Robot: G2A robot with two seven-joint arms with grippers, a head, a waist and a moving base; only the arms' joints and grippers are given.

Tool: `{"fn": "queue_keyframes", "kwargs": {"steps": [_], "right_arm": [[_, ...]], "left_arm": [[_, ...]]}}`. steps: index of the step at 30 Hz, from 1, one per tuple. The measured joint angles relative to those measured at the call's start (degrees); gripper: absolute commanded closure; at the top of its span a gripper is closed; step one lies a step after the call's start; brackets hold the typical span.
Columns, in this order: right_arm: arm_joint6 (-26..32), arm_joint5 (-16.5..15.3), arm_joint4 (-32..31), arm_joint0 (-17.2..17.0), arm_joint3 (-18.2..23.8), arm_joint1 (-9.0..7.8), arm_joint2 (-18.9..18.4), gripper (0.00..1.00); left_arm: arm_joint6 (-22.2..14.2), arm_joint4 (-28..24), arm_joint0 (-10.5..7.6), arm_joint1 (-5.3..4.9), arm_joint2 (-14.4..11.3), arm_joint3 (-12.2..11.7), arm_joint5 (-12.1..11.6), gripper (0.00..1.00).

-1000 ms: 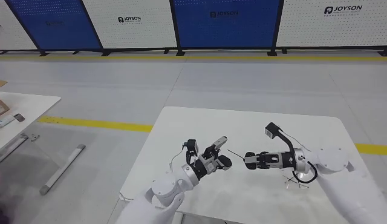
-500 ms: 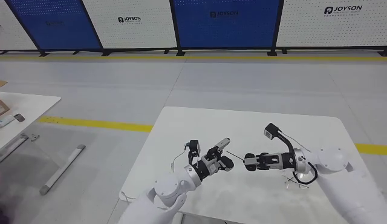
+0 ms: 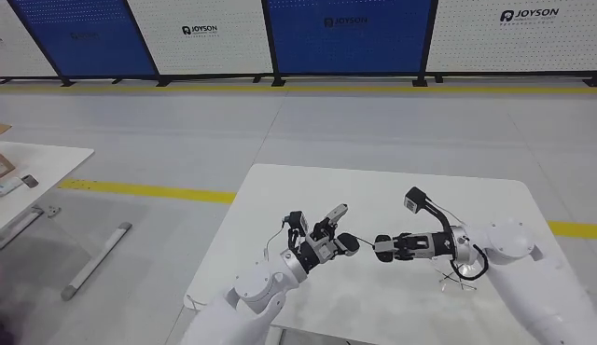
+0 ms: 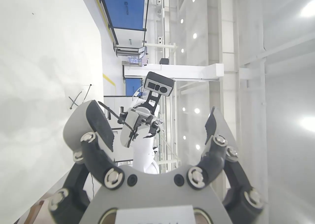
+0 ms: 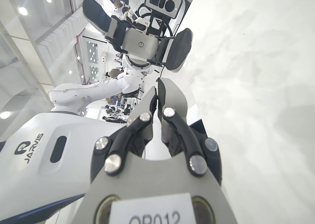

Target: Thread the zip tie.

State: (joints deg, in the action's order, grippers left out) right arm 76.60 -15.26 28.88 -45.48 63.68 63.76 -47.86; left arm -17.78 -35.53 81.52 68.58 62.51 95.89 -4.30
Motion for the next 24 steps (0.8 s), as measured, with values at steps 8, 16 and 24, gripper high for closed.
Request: {"fn": "queue_keyframes", "kwargs": {"steps": [8, 16, 24], "right_arm": [[-0.5, -0.1, -0.1, -0.2, 0.2, -0.01, -0.2, 1.0], [0.7, -4.3, 0.6, -2.3, -1.9, -0.64, -2.9, 1.0], [3.0, -4.2, 2.5, -2.2, -1.4, -0.64, -2.5, 1.0]], "left_arm": [[0.0, 0.0, 0.0, 0.0, 0.0, 0.0, 0.0, 0.0], [0.0, 0.0, 0.0, 0.0, 0.0, 0.0, 0.0, 0.0], [0.0, 0.0, 0.0, 0.0, 0.0, 0.0, 0.0, 0.0]]}}
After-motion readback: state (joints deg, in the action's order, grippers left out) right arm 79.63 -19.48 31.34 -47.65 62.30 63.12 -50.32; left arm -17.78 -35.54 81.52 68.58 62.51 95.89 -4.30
